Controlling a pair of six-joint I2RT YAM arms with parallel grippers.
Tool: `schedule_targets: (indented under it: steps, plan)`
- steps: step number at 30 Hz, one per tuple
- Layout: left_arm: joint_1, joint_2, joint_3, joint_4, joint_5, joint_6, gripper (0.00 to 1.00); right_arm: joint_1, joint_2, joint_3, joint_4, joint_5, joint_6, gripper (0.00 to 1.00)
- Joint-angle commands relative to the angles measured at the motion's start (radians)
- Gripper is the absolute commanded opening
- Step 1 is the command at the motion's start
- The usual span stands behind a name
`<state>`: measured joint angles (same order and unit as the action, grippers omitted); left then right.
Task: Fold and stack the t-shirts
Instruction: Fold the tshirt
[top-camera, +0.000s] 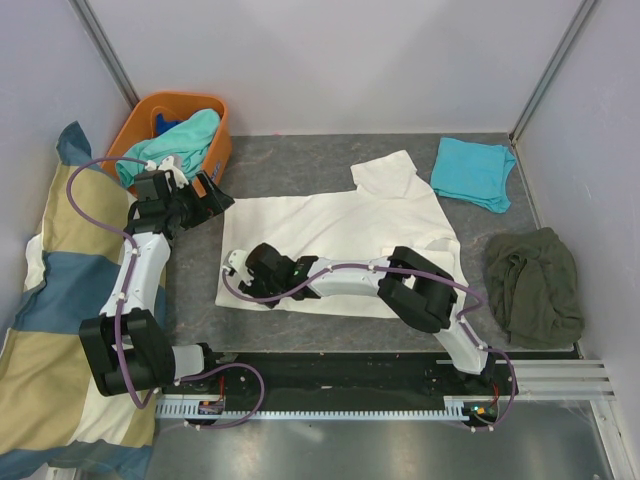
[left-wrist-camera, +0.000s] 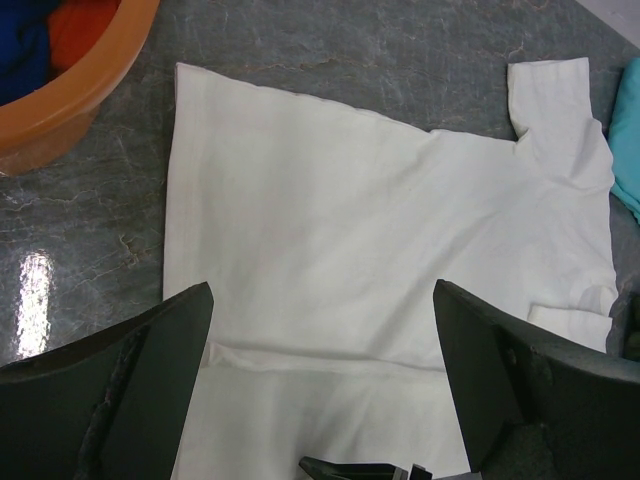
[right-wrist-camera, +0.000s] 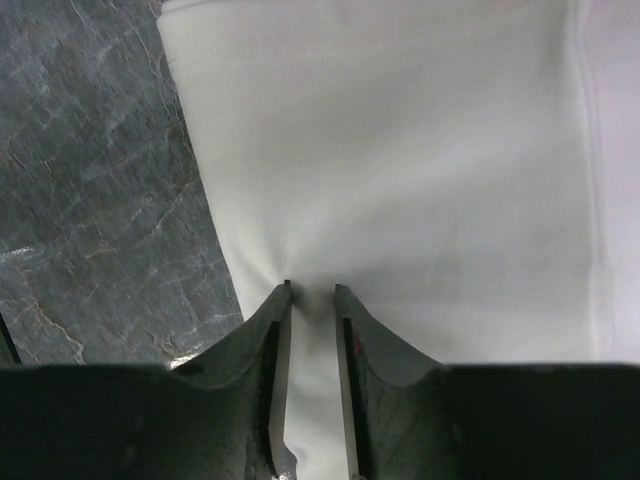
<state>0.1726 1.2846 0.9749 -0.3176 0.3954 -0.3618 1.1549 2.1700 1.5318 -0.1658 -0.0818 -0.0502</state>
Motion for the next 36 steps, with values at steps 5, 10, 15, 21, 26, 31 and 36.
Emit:
schedule_targets:
  steps: [5,10,15,21,26,31,36]
  plan:
    - [0.002,-0.025,-0.008,0.035,0.014,0.027,0.99,0.003,0.014,-0.004,0.028,-0.022,0.012,0.13]
    - [0.002,-0.027,-0.010,0.035,0.013,0.030,0.99,0.003,0.016,-0.002,0.025,-0.026,0.015,0.03]
    - [0.002,-0.025,-0.012,0.037,0.013,0.030,0.99,0.003,-0.001,-0.009,0.025,-0.029,0.016,0.00]
    - [0.004,-0.024,-0.010,0.038,0.013,0.029,0.99,0.005,-0.050,-0.019,0.017,-0.038,0.013,0.00]
    - [0.002,-0.022,-0.010,0.040,0.013,0.029,0.99,0.019,-0.091,-0.016,-0.009,-0.039,0.004,0.00]
    - [0.004,-0.021,-0.008,0.038,0.014,0.029,0.99,0.043,-0.122,-0.009,-0.029,-0.039,-0.005,0.00]
    - [0.004,-0.022,-0.012,0.038,0.014,0.029,0.99,0.072,-0.122,-0.006,-0.044,-0.044,-0.007,0.00]
